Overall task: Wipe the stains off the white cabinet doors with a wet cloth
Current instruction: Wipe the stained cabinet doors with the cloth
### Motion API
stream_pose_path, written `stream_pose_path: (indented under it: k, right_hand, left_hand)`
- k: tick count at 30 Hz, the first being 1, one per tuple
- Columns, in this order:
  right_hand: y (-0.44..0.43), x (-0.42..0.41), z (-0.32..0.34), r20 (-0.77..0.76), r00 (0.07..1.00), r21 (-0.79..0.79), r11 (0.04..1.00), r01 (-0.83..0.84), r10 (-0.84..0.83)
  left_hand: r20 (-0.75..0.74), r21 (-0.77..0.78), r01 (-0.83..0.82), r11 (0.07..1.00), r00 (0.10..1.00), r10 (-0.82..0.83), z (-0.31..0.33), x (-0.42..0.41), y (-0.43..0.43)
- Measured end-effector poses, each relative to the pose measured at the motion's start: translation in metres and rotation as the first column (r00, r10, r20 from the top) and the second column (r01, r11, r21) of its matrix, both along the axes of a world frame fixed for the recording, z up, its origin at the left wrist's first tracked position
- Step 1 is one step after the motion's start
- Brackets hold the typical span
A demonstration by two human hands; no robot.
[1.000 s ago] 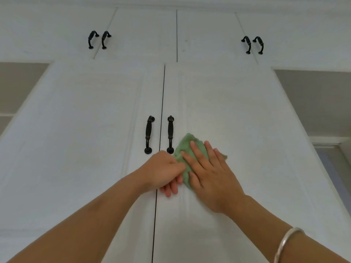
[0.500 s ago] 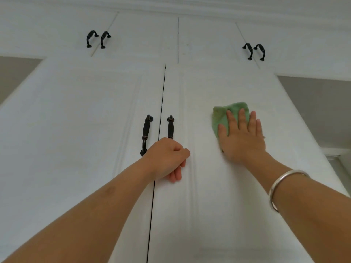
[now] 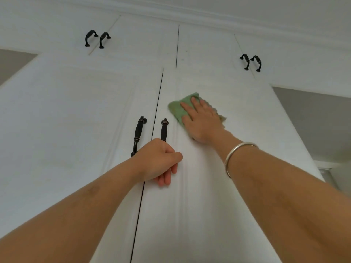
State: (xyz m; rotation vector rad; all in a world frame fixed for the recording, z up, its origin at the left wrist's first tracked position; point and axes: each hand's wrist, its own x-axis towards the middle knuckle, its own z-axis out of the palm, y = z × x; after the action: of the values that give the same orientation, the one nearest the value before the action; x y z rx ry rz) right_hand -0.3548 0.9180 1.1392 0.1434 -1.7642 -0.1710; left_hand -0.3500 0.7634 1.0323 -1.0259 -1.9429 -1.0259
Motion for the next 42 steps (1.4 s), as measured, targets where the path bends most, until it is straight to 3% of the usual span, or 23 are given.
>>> stream_pose_path:
  k: [7,12,14,18,24,27,32,38,40,42]
  right_hand:
    - [0.118,0.022,0.001,-0.018,0.999,-0.421,0.906,0.037,-0.049]
    - [0.109,0.024,-0.013,-0.008,1.0,-0.515,0.857,0.003,-0.008]
    - [0.083,0.015,-0.022,-0.034,0.999,-0.437,0.9,-0.001,-0.016]
    - [0.037,-0.001,-0.042,-0.097,0.995,-0.104,0.995,-0.006,-0.005]
    - [0.033,-0.001,-0.124,-0.052,0.997,0.196,0.98,-0.045,0.056]
    - [0.06,0.005,-0.145,0.022,0.998,0.251,0.966,-0.065,0.061]
    - [0.137,0.016,-0.147,-0.127,0.992,-0.106,0.994,-0.009,-0.004]
    - [0.159,0.019,-0.156,-0.159,0.987,-0.417,0.907,-0.052,-0.017]
    - [0.139,0.014,-0.165,-0.181,0.981,-0.448,0.894,-0.014,-0.076]
    - [0.108,0.007,-0.179,-0.222,0.973,-0.327,0.945,-0.013,-0.063]
  left_hand:
    - [-0.005,0.026,-0.015,1.0,1.0,0.015,-0.001,-0.001,0.001]
    - [-0.023,0.037,-0.023,0.999,0.999,0.024,-0.002,-0.002,0.001]
    - [-0.016,0.033,-0.027,0.999,0.999,0.027,-0.001,-0.003,0.001]
    - [-0.025,0.065,-0.036,0.997,0.999,0.038,-0.001,-0.002,0.001]
    - [-0.075,0.09,-0.104,0.99,0.991,0.111,-0.003,-0.001,0.0]
    - [-0.074,0.093,-0.114,0.989,0.99,0.121,-0.004,0.002,0.003]
    - [-0.122,0.121,-0.185,0.975,0.972,0.2,-0.01,-0.001,0.008]
    - [-0.233,0.185,-0.372,0.91,0.883,0.408,-0.03,-0.005,-0.009]
    - [-0.241,0.184,-0.41,0.894,0.863,0.445,-0.034,-0.007,-0.01]
    - [-0.251,0.21,-0.429,0.879,0.845,0.473,-0.034,-0.01,-0.009]
